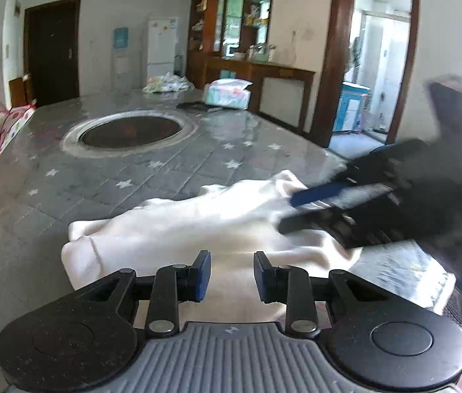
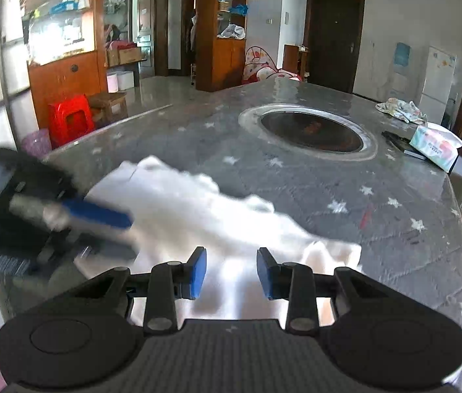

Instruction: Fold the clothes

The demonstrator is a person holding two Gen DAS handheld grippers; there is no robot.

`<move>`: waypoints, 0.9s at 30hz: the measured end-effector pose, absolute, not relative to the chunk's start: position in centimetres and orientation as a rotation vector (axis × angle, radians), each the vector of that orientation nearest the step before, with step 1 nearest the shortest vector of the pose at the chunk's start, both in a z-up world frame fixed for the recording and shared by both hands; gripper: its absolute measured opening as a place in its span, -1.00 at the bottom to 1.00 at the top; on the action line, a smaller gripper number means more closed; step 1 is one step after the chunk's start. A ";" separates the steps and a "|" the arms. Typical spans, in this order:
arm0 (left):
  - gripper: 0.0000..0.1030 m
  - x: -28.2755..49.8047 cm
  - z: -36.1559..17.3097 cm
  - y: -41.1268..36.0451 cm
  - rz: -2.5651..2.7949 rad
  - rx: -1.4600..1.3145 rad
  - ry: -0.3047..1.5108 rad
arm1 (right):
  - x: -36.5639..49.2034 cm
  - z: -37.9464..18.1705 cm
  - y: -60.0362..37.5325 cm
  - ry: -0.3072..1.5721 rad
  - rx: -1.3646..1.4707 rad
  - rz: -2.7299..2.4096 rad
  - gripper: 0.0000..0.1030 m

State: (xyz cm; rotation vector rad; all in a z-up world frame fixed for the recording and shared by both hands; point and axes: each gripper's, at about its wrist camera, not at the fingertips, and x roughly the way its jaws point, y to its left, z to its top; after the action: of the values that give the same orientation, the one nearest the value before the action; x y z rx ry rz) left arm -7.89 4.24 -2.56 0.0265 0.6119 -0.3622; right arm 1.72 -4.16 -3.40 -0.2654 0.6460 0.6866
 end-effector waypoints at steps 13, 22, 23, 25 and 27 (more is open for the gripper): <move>-0.43 -7.2 -4.5 2.8 -0.480 -0.001 0.671 | 9.5 -5.2 0.8 0.752 -0.202 0.684 -0.41; -0.42 -7.3 -4.5 3.4 -0.480 -0.034 0.662 | 8.9 -3.9 0.7 0.702 -0.214 0.684 -0.39; -0.42 -7.3 -4.4 3.5 -0.479 -0.041 0.663 | 8.5 -3.6 0.2 0.700 -0.214 0.686 -0.39; -0.42 -7.5 -3.9 4.1 -0.469 -0.059 0.658 | 7.5 -3.1 -0.8 0.697 -0.214 0.689 -0.38; -0.41 -7.6 -3.4 4.9 -0.441 -0.065 0.642 | 6.5 -3.1 -1.8 0.704 -0.216 0.688 -0.37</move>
State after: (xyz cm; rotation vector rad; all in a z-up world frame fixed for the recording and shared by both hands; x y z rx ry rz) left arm -7.61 4.90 -3.42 -0.0655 0.6421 -0.4405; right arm 6.53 -1.82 -3.07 -0.2162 0.7036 0.6876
